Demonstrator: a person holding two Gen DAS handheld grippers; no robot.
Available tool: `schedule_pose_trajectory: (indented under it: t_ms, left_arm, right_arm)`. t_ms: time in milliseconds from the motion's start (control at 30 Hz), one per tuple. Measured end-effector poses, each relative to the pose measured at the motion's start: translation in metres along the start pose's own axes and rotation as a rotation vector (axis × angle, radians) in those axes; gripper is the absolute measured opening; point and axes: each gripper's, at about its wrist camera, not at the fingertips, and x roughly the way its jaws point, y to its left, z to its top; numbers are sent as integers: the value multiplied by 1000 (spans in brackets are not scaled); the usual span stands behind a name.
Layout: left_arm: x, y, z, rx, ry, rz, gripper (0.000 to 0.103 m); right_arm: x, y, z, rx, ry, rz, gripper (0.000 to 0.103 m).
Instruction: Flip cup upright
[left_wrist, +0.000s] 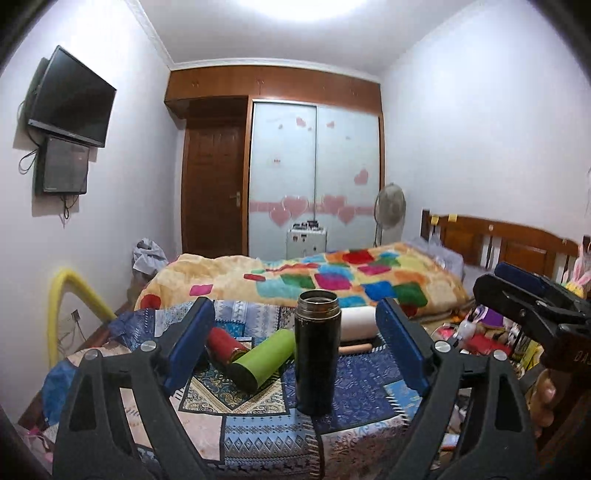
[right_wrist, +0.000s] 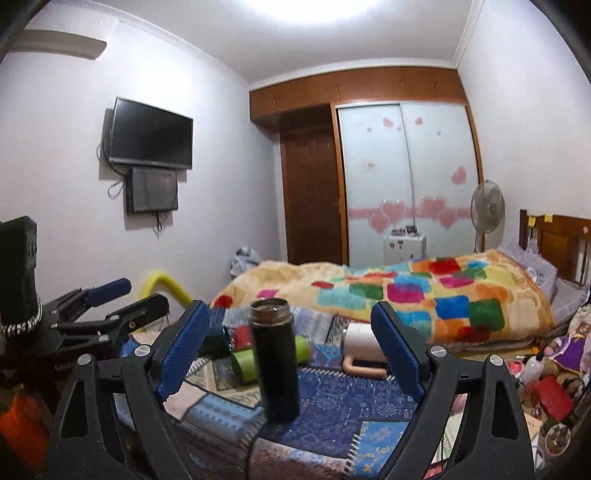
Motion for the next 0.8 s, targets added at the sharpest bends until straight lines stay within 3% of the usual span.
schedule_pose_trajectory:
  t_ms: [167,433,800]
  left_arm:
    - [-18,2,-2,-11,-21,3,95]
    - [-36,0,-7,-15,-29,16,103]
    - [-44,-1,-11,-1,-37,40,103]
  right_arm:
    - [-19,18,-4,-20,-58,-66,103]
    - [-29,25,-14,0,-48,-97,103]
    - [-33,23,-18,7,-45,-94,103]
